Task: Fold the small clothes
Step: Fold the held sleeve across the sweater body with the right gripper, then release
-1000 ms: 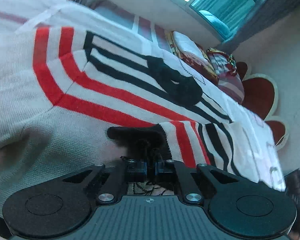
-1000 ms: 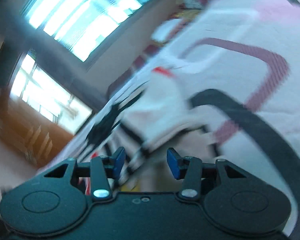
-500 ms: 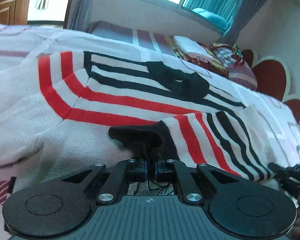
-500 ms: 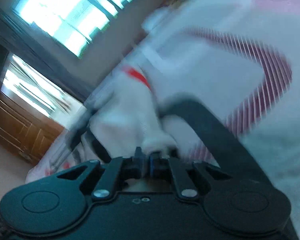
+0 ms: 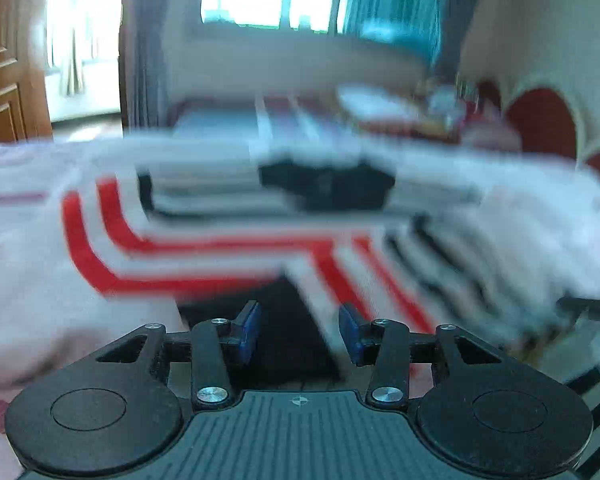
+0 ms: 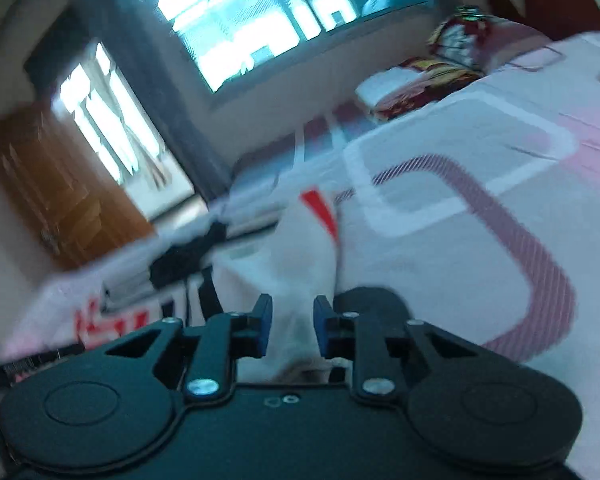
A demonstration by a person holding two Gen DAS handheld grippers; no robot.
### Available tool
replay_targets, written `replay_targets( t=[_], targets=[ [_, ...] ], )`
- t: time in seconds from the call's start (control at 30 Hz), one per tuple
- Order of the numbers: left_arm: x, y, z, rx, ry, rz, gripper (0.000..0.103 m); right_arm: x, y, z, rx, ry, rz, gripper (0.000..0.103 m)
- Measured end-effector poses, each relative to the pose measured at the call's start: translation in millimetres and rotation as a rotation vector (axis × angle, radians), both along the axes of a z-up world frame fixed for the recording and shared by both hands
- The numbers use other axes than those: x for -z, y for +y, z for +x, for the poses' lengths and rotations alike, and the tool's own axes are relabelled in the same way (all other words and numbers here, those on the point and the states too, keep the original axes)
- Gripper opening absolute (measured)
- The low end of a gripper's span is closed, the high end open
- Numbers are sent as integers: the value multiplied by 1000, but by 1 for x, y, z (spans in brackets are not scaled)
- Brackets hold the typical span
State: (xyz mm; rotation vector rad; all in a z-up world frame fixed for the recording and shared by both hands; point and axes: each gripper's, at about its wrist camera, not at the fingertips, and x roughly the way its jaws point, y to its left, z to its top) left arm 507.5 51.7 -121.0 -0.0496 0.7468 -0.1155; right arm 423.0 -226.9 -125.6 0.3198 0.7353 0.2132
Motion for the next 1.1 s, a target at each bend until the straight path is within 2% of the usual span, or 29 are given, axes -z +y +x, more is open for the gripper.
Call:
replay_targets(
  t=[0.03,0.1,0.13,0.17,0.23,0.4,0.5,0.53,0.57,0.63,0.7,0.77,0.83,0.87,0.93,1.0,1.1],
  targets=[
    [1,1,-4,13,-34,9,44,6,6,-1,-19,-12,-54,10],
    [-10,5,-3,-5,-21,-9,44,-3,3,4,-35,6,-39,12],
    [-16,6,-3,-23,-46,-15,45,-11,-2,5,-29,-15,-18,17],
    [-21,8,-2,-28,-73,-23,45,-20,-9,5,9,-73,-2,33],
    [-23,10,7,-37,-76,-10,47,-29,-22,21,71,-128,26,51],
    [-6,5,22,-31,-14,-13,47,-11,-37,94,68,-40,155,48],
    [0,2,18,-30,-38,16,47,2,-46,120,43,7,238,49],
    [0,2,20,-33,-37,14,47,6,-48,129,26,34,265,43],
    [0,3,20,-34,-36,11,47,12,-49,136,1,73,302,14],
    [1,5,20,-25,-35,29,47,10,-48,132,13,73,242,11],
    [3,5,18,-16,-45,31,47,16,-54,127,77,79,172,5],
    [3,5,19,-8,-46,43,47,19,-59,126,99,87,211,6],
    [-3,5,21,-25,-31,39,47,7,-45,122,88,67,95,13],
    [-10,1,21,-39,-43,46,47,0,-38,117,95,43,24,27],
    [-26,-17,22,-15,-124,36,47,-15,-31,102,110,-32,-59,30],
    [-30,-44,35,57,-130,6,47,-22,-19,96,66,-85,-85,35],
    [-20,-82,56,145,-82,5,48,-17,3,105,-43,-75,-120,25]
  ],
)
